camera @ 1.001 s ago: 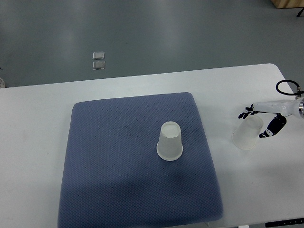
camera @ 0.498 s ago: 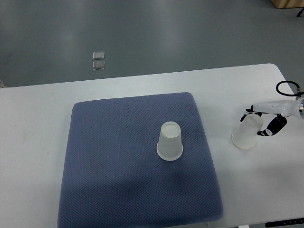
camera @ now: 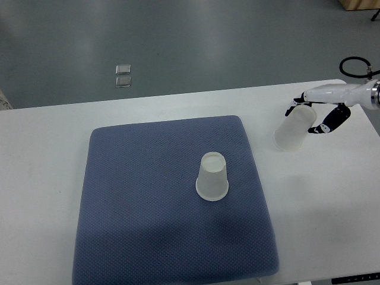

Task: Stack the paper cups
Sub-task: 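Lift the cup and carry it over the cup on the pad, then lower the held cup onto the cup on the pad and release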

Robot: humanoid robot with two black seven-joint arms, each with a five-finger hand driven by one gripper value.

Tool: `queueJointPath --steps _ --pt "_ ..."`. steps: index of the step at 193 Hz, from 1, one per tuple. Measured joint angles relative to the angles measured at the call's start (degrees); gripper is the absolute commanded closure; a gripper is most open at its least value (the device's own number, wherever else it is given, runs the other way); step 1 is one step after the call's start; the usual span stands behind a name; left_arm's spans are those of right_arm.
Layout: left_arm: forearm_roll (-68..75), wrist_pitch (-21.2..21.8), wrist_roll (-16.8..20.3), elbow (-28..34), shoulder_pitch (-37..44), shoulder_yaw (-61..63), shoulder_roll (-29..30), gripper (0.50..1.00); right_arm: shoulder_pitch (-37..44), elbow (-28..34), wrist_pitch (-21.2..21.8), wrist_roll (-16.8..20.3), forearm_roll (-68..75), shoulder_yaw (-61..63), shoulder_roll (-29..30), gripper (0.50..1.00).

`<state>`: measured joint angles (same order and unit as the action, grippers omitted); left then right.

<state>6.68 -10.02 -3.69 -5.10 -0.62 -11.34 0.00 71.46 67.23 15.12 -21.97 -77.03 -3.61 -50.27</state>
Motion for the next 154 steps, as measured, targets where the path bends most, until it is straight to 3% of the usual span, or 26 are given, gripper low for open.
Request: queueJointPath --steps 36,89,154 --pt "0.0 0.0 0.0 0.0 0.0 0.0 0.0 0.500 7.2 1.1 7.3 -1.6 0.3 0.3 4.1 0.801" --pt "0.0 0.0 0.0 0.0 0.0 0.0 0.0 0.500 13.8 7.5 13.1 -1.7 1.9 0.4 7.9 0.793" --pt "0.0 0.0 0.0 0.0 0.0 0.0 0.0 0.500 16.2 11.0 15.1 -1.0 2.0 0.4 12.0 0.793"
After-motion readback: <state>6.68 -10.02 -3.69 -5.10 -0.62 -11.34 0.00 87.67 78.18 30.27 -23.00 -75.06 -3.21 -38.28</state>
